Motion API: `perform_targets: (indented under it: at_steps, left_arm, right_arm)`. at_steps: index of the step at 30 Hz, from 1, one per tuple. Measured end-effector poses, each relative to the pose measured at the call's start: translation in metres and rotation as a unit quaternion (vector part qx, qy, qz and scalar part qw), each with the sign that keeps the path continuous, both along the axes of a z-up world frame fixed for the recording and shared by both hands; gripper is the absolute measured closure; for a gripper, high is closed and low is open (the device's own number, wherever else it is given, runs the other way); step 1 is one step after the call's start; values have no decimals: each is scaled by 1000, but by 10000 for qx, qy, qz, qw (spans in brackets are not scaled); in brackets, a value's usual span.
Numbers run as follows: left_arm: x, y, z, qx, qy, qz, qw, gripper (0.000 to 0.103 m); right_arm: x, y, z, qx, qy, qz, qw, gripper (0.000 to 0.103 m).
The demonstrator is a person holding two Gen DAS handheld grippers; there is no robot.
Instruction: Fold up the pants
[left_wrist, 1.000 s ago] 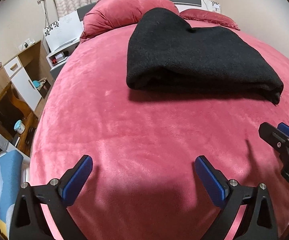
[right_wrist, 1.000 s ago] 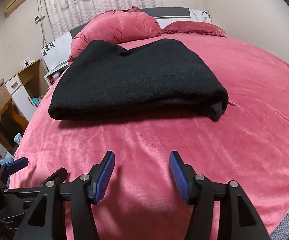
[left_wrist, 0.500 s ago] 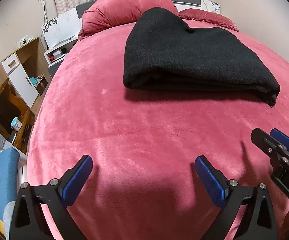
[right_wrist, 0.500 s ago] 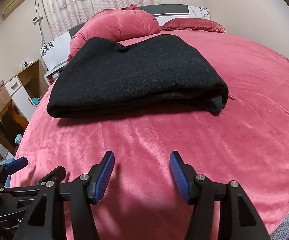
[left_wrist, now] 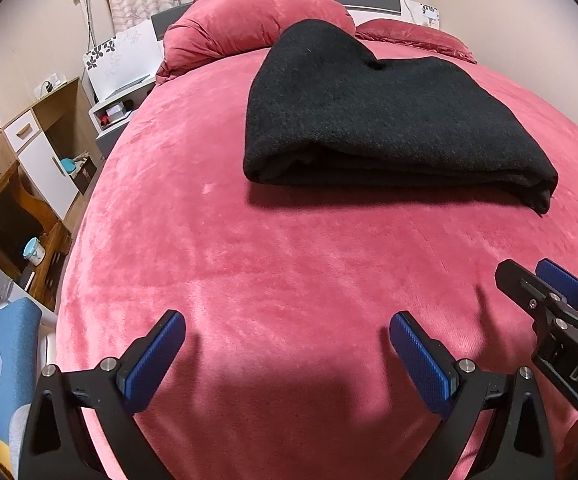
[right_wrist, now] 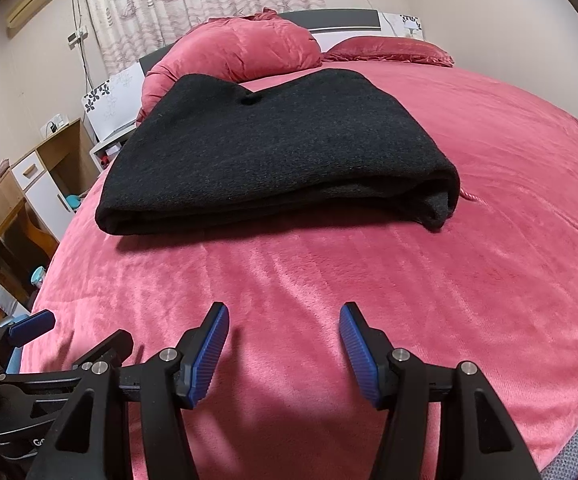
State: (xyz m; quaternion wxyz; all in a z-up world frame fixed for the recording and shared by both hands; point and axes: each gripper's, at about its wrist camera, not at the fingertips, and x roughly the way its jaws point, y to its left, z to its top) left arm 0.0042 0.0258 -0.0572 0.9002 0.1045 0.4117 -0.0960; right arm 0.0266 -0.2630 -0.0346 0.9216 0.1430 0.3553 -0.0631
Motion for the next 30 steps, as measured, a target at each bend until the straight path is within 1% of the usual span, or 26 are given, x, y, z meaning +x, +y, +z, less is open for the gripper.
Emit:
perform_targets:
  at_steps: [18,26,30]
  left_arm:
    - [2,2,-1,-69,105,59,9999,0]
    - [-3,-1,3,-37,-37,30,10000,0]
    - [-5,0,5,-83,-122,91,9998,0]
  right_arm:
    - [0,-1,-1,32,2,7,10000,44]
    - [0,-1,-1,48,5,8,10000,44]
    - [0,0,-1,60,2,-4,10000,44]
